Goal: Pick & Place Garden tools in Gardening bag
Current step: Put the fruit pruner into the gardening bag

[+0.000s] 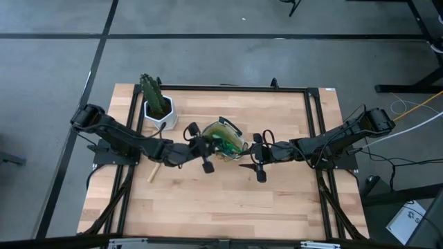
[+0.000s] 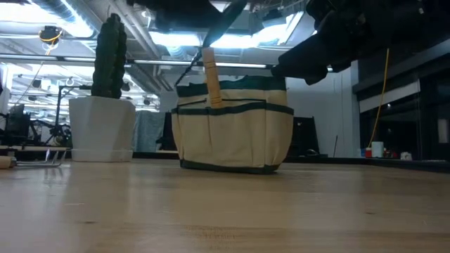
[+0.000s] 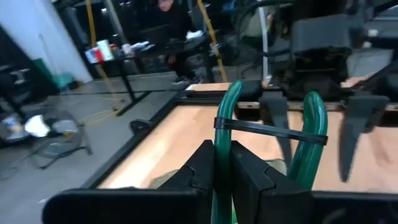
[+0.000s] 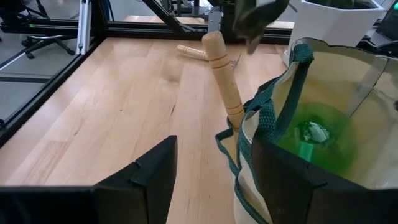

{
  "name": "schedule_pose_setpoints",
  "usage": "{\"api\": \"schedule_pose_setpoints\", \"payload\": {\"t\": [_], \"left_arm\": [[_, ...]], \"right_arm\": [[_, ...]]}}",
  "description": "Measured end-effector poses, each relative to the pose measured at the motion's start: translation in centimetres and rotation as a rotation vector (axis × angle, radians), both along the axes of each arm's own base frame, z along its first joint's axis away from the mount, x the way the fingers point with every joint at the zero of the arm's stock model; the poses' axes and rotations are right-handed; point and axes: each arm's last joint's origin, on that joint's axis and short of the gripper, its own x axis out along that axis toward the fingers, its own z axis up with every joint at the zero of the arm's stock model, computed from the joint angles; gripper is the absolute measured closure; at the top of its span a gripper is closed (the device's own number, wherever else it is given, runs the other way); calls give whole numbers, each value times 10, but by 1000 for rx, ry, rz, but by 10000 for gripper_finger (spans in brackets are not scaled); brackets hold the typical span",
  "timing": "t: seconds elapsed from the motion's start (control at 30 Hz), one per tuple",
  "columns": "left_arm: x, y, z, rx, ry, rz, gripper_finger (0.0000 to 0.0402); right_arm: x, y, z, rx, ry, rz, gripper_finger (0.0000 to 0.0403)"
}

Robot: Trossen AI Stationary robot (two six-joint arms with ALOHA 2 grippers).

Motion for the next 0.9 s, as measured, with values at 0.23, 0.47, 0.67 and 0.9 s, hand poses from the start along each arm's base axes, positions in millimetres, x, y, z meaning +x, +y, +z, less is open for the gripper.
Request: {"api": "schedule_pose_setpoints", "payload": {"t": [0.23,0.47,0.67,0.9], "left_arm": [[-12,14,-20,-50,-153,-45,378],[-19,18,-29,-53,-183,-53,377],[-20,16,-26,-9,-173,-95,377],[-25,21,-18,62,-163,8,377]], "right_arm": [[0,0,0,1,-4,0,196],[1,0,2,1,-19,2,196],[3,1,8,15,-83,3,196],[6,0,36,29,-374,-53,196]]}}
